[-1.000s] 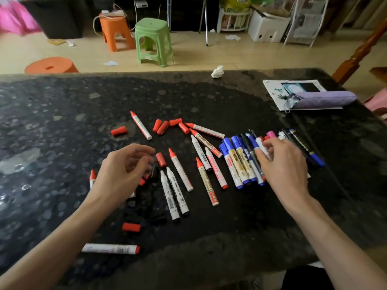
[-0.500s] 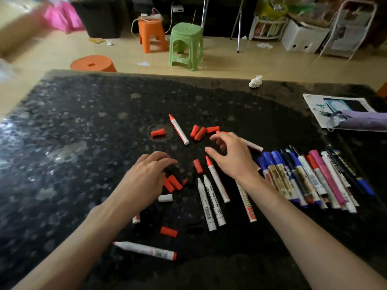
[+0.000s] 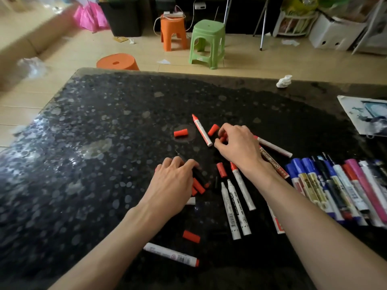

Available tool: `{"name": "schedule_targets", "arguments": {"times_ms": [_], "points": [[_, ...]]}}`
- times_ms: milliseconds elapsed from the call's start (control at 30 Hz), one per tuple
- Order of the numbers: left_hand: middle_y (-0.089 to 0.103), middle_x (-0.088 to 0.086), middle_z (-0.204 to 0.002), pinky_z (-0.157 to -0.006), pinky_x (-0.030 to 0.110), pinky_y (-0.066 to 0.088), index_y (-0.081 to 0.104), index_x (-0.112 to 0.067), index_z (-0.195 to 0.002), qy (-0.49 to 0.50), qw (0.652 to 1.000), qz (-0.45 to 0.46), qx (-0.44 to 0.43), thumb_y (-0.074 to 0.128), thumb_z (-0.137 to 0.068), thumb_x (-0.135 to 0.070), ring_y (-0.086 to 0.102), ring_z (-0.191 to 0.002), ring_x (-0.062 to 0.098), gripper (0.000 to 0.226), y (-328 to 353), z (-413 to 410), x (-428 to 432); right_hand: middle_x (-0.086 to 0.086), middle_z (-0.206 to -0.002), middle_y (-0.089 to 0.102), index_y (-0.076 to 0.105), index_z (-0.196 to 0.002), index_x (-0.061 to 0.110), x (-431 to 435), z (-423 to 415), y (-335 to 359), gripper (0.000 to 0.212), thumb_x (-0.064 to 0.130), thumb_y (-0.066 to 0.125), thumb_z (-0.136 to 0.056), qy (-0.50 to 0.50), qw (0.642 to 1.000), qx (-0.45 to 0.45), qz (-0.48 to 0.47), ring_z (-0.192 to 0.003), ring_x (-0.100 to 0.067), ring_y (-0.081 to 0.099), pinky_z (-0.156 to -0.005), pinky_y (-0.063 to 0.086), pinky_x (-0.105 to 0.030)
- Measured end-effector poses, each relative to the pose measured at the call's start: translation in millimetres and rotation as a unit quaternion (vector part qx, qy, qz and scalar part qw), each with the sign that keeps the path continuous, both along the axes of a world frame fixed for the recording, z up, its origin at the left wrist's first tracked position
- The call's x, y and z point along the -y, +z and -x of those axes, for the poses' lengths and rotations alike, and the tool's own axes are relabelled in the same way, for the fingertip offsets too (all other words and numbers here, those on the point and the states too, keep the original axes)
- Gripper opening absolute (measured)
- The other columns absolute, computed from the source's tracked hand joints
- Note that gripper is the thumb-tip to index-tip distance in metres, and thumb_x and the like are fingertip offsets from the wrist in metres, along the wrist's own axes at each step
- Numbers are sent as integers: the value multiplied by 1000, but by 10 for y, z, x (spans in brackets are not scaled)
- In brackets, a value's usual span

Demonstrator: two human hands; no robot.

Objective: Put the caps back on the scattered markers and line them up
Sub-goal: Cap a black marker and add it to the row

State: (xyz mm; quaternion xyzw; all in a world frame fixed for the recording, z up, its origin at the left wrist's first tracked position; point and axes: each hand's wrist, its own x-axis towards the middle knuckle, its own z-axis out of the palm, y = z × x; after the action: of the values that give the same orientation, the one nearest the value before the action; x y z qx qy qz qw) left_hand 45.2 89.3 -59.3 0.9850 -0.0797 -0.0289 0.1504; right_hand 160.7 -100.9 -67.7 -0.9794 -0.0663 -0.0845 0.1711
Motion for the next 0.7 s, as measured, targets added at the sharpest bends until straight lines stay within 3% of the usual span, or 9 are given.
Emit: {"name": "schedule_targets", "arguments": {"times_ms": [167, 300, 433, 533, 600, 700], "points": [[58, 2, -104, -87, 33, 47, 56, -28, -120, 49, 998, 26, 27, 46, -104, -46, 59, -95, 21, 27, -8, -17, -17, -2, -93, 73, 63, -103, 22, -113, 54, 37, 18, 35, 69, -93, -39, 999, -21, 21, -93, -28, 71, -72, 57, -39], [53, -2, -107, -78, 25, 38, 54, -28, -115, 81, 995, 54, 5, 65, -95, -43, 55, -89, 14, 27, -7, -10, -12, 3, -91, 73, 65, -106, 23, -81, 190, 200, 15, 30, 69, -93, -53, 998, -23, -30, -88, -21, 70, -67, 49, -33], [61, -7, -102, -73, 26, 37, 52, -25, -116, 102, 988, 111, 31, 69, -93, -24, 58, -88, 11, 29, 10, -50, -35, 11, -81, 68, 64, -106, 27, 111, 446, 380, 17, 25, 72, -92, -20, 986, -44, -159, -74, -6, 68, -67, 58, -29], [68, -10, -106, -85, 29, 51, 65, -22, -124, 130, 971, 201, 21, 74, -92, -23, 63, -93, 7, 33, 114, -139, -59, 15, -93, 68, 67, -113, 28, 332, 686, 476, 24, 20, 75, -92, -6, 963, -73, -260, -81, -1, 69, -71, 59, -17], [71, -10, -107, -93, 30, 54, 70, -24, -124, 101, 960, 261, -2, 72, -95, -23, 67, -99, 7, 29, 190, -162, -51, 15, -97, 71, 71, -113, 25, 491, 868, 525, 20, 16, 73, -95, 3, 949, -74, -305, -87, -1, 71, -79, 60, -19], [70, -13, -103, -89, 22, 51, 70, -33, -118, 20, 956, 293, -16, 69, -97, -23, 68, -99, 2, 24, 267, -119, 5, 12, -101, 75, 75, -114, 25, 682, 1132, 542, 20, 14, 66, -100, 6, 925, -78, -372, -84, -5, 73, -77, 57, -18]]}}
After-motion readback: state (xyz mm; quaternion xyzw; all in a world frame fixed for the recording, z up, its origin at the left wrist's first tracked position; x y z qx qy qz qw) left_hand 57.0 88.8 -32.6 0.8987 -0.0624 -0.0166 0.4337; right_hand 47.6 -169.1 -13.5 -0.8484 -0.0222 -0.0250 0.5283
